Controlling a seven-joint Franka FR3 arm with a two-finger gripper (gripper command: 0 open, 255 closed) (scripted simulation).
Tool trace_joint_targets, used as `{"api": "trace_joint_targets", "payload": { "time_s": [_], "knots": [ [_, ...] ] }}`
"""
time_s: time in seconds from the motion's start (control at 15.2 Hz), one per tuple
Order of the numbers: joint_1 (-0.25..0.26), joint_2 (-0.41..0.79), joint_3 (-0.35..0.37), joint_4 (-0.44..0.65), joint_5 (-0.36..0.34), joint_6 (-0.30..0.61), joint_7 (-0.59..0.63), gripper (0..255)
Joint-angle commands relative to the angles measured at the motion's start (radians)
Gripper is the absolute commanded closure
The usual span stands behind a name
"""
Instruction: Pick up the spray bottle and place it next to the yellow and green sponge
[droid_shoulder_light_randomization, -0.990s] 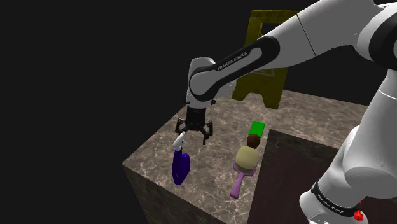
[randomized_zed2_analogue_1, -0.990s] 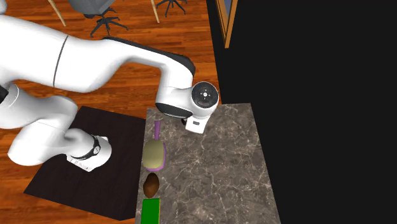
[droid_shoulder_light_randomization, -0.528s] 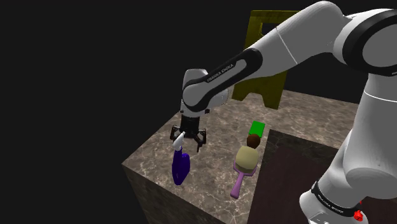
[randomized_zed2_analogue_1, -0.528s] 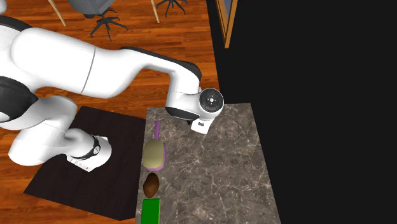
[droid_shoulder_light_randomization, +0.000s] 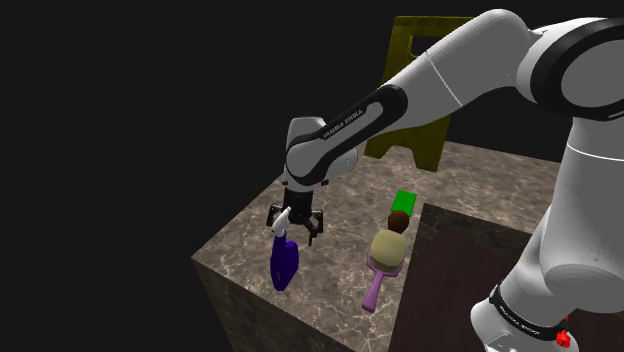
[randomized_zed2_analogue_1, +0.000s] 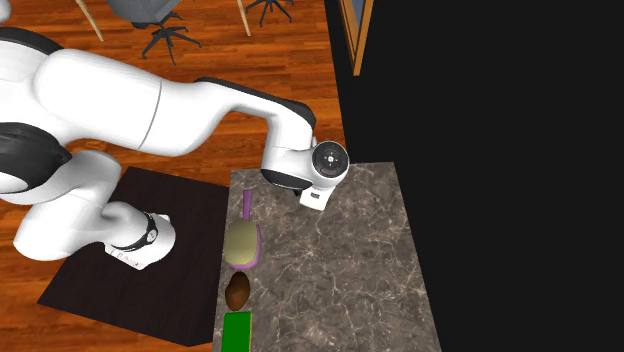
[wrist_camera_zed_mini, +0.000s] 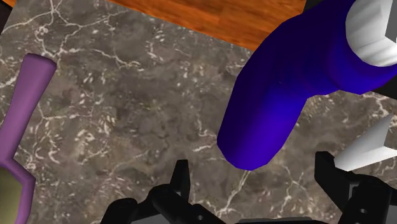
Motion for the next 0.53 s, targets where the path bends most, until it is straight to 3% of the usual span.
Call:
{"api": "trace_joint_targets", "payload": {
  "time_s": [0.0, 0.07, 0.13, 0.46],
  "knots": [
    [0.0, 0.0, 0.0, 0.0, 0.0, 0.0, 0.0, 0],
    [0.0, 0.0, 0.0, 0.0, 0.0, 0.0, 0.0, 0],
    [0.0, 0.0, 0.0, 0.0, 0.0, 0.0, 0.0, 255],
    [0.0, -0.001, 0.0, 0.0, 0.0, 0.0, 0.0, 255]
  ]
}}
